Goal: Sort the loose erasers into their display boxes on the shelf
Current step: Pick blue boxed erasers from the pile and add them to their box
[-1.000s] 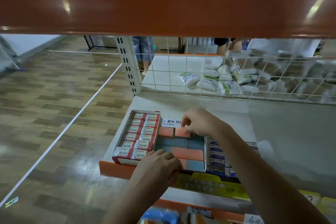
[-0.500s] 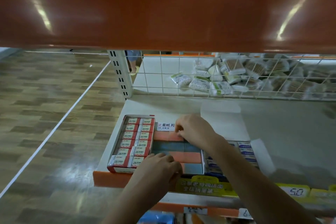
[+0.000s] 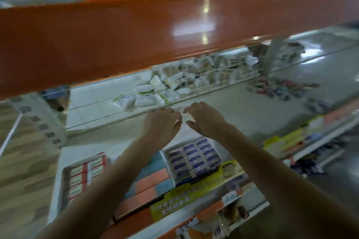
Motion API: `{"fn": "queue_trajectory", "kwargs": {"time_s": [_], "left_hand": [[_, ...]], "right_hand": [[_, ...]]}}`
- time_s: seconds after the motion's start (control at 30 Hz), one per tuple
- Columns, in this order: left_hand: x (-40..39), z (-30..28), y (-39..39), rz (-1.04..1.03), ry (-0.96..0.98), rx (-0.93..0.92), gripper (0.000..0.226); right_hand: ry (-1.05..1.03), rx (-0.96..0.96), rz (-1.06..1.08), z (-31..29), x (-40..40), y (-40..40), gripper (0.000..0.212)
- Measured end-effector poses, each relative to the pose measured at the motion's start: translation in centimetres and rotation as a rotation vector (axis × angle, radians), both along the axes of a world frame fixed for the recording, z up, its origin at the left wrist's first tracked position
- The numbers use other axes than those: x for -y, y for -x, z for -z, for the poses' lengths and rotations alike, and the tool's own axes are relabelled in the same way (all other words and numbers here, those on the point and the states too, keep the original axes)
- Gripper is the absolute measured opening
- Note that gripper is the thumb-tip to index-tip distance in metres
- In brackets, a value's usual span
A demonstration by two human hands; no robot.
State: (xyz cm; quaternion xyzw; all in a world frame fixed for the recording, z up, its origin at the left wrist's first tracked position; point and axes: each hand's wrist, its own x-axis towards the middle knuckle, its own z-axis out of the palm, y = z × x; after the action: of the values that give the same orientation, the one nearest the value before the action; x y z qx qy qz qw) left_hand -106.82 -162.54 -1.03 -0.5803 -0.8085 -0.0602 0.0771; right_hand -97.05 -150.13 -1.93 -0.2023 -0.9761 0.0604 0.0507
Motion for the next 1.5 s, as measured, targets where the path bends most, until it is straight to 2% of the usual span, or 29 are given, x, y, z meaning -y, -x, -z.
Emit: {"fn": "queue_trajectory", "kwargs": {"time_s": [0.17,0.4,0.57,0.77,0.97,1.17,1.37,1.5], "left_hand": [[-9.6,1.1,-3.8,0.155,-0.058,0.034,0.031],[-23.0,2.5,-11.4,0.282,0.021,0.038,0.036],[-30.9,3.8,-15.7,0.247,0.085,0.081,0.035],[-37.9,5.3,-16.8,0.083,0.004,0.176,0.028],[-41.1,6.4,-15.9,-0.103,-0.042,0.236,0.037],[-42.8,8.2,-15.4,-0.114,-0.11,0.286,0.042],[-41.2,7.8,-15.1,-0.097,-0.236,0.547,0.038],[-38.1,7.1,-15.4,-0.127,-0.27,0.605,0.041]], "right_hand": [[0.036,0.061,0.264,0.3,-8.0,-6.9,0.042],[0.108,0.138,0.48,2.5,-19.1,-17.3,0.045],[0.142,0.134,0.573,3.4,-25.8,-23.6,0.045],[0.144,0.052,0.714,4.9,-30.8,-26.5,0.033],[0.172,-0.038,0.667,6.8,-33.3,-26.4,0.022],[0.224,-0.205,0.597,7.4,-33.3,-26.5,0.025],[0.351,-0.355,0.543,7.6,-33.2,-25.6,0.026],[0.442,-0.442,0.451,7.4,-32.4,-24.1,0.025]]}}
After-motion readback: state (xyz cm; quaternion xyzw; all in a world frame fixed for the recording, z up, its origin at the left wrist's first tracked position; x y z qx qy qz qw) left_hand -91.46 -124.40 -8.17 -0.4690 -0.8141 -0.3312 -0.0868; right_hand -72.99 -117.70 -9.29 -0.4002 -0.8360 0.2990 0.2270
